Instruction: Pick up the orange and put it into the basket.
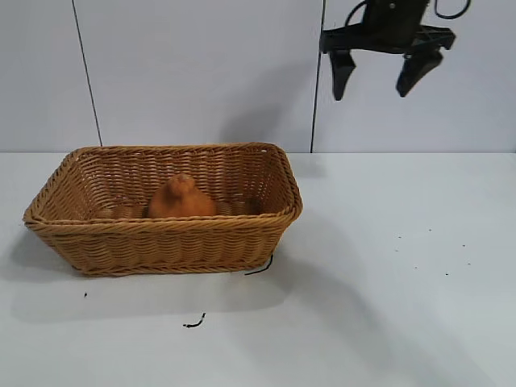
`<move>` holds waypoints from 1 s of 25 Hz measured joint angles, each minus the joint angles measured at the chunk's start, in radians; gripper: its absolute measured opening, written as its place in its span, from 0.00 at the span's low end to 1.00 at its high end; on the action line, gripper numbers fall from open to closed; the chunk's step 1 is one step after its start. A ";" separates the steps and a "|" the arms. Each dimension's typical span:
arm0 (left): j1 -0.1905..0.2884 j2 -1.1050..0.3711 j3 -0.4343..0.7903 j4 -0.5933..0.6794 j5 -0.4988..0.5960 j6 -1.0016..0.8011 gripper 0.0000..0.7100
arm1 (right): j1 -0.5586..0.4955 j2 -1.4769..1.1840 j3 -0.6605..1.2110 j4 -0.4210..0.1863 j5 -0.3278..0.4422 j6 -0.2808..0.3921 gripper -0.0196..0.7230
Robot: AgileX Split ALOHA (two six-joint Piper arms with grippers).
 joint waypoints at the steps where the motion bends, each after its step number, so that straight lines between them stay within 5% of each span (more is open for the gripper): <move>1: 0.000 0.000 0.000 0.000 0.000 0.000 0.90 | -0.022 0.000 0.000 -0.001 0.000 0.000 0.92; 12: 0.000 0.000 0.000 0.000 0.000 0.000 0.90 | -0.068 -0.027 0.079 -0.006 -0.001 0.000 0.92; 17: 0.000 0.000 0.000 0.000 0.000 0.000 0.90 | -0.068 -0.113 0.279 -0.006 -0.002 0.000 0.92; 25: 0.000 0.000 0.000 0.000 0.000 0.000 0.90 | -0.068 -0.512 0.844 0.000 0.001 0.000 0.92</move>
